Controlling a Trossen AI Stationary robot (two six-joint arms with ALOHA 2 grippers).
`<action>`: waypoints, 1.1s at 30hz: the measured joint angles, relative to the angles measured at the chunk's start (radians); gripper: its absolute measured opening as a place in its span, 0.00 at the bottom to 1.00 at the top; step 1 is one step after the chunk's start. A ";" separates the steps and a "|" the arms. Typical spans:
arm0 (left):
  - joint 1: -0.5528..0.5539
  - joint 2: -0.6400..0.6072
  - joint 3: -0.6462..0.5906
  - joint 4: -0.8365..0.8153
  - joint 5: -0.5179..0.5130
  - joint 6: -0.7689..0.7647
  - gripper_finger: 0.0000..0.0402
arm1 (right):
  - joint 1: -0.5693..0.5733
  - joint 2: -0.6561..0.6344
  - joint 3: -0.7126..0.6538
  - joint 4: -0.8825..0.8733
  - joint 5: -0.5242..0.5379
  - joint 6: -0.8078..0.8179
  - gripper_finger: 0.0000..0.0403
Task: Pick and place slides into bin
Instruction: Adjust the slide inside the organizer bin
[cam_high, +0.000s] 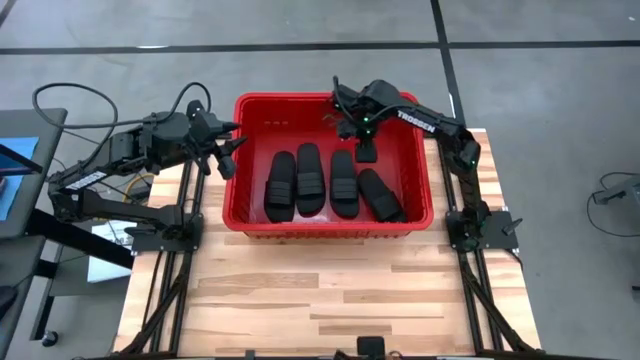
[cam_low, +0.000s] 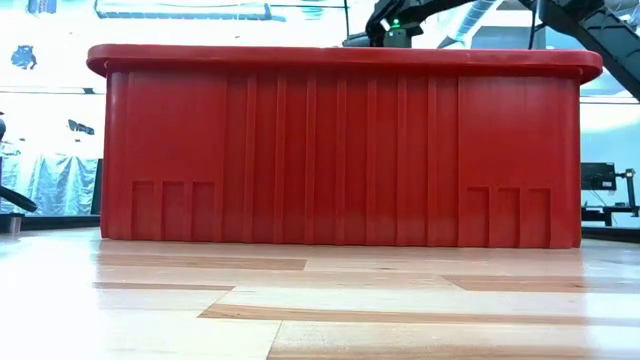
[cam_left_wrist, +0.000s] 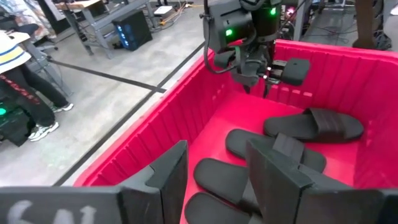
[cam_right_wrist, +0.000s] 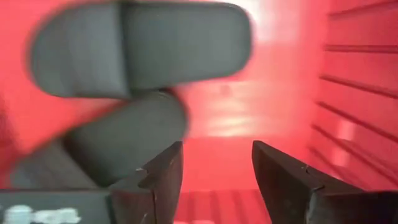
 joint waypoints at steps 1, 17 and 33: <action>0.000 0.000 0.000 0.000 0.004 0.000 0.38 | 0.006 -0.001 0.000 -0.007 -0.024 0.010 0.45; 0.000 0.000 0.000 0.000 0.029 0.003 0.38 | 0.063 -0.002 -0.183 -0.037 -0.052 0.020 0.39; 0.000 0.000 0.000 0.000 0.030 0.001 0.38 | 0.012 -0.002 -0.308 0.170 -0.054 -0.066 0.37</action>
